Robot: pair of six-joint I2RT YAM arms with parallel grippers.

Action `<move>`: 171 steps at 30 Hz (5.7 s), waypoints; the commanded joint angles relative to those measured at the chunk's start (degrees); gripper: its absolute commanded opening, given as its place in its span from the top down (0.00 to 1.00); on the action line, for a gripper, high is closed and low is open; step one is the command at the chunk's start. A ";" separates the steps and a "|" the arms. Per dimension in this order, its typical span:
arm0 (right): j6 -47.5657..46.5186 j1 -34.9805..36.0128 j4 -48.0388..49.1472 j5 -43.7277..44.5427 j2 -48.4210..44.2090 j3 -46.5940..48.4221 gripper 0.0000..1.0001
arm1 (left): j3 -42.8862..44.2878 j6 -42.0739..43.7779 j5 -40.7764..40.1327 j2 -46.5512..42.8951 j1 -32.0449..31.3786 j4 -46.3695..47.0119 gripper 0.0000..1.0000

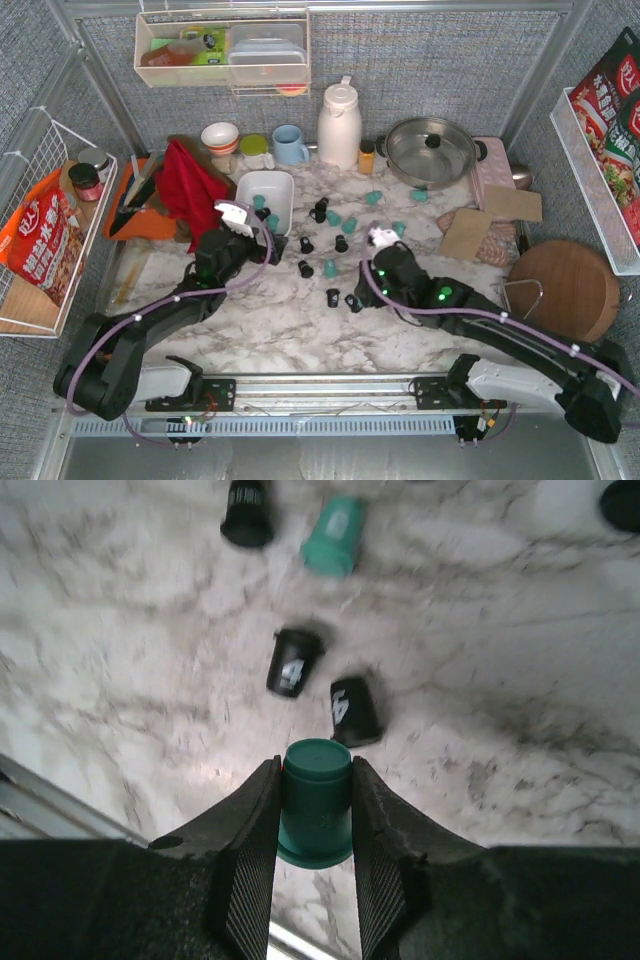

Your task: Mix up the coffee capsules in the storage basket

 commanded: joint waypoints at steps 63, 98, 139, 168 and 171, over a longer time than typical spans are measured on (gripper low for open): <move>-2.08 -13.10 24.23 -19.74 -14.18 -10.31 0.37 | -3.73 35.99 18.66 23.61 -28.76 56.52 0.65; -22.90 -5.24 2.15 -6.22 20.17 7.09 0.37 | 10.12 12.22 -4.50 20.49 -0.18 14.55 0.62; -24.67 -4.01 -5.55 -6.00 37.03 16.27 0.66 | 12.60 -2.81 -3.01 13.37 3.07 -1.54 0.01; -7.34 -11.87 24.17 -5.79 -16.53 -11.96 0.74 | -4.94 34.26 21.63 16.47 -23.63 45.04 0.01; -7.25 -11.90 26.36 -8.57 -17.34 -13.04 0.75 | -4.57 34.61 21.88 19.52 -25.37 49.45 0.01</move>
